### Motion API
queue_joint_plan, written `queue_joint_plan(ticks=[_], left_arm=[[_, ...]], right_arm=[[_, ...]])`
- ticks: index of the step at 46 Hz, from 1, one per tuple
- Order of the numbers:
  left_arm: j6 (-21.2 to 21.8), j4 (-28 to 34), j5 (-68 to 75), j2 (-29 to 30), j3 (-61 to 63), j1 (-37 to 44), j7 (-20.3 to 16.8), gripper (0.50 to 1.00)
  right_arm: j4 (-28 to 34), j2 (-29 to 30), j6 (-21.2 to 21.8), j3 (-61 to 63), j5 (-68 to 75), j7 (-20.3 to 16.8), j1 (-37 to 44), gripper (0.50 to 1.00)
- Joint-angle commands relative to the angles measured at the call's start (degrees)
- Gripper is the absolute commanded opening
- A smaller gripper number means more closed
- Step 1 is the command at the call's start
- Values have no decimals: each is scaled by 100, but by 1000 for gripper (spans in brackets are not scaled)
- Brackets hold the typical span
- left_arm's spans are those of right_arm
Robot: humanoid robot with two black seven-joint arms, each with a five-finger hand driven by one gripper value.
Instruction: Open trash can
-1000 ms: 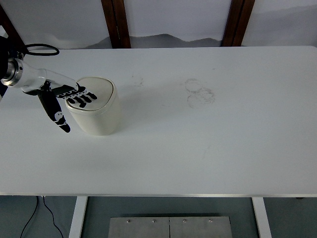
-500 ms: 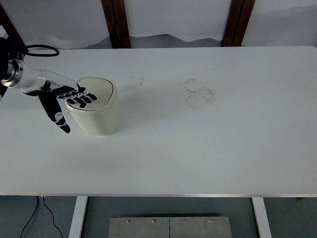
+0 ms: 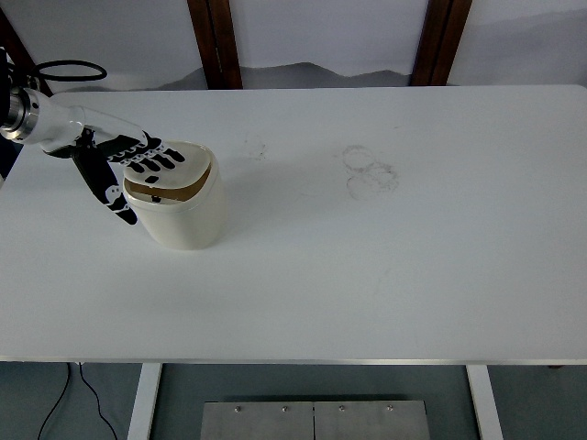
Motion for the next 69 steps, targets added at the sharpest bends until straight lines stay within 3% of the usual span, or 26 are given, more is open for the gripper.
queue_joint_plan(ticks=[1, 17, 29, 47, 69], left_arm=[[2, 140, -95, -77, -67, -119, -2, 1000], [2, 737, -842, -455, -76, -989, -2, 1000], [2, 1036, -982, -595, -480, -1104, -2, 1000], [2, 3040, -1580, -1395, -1411, -1112, -2, 1000], [2, 4174, -2818, -1729, -2492, -876, -116, 1000]], right_arm=[[-4, 0, 0, 4, 0, 5, 0, 995], [5, 0, 0, 4, 0, -4, 0, 995], [5, 0, 0, 4, 0, -4, 0, 995], [5, 0, 0, 4, 0, -4, -9, 995], [5, 0, 0, 4, 0, -4, -27, 995]])
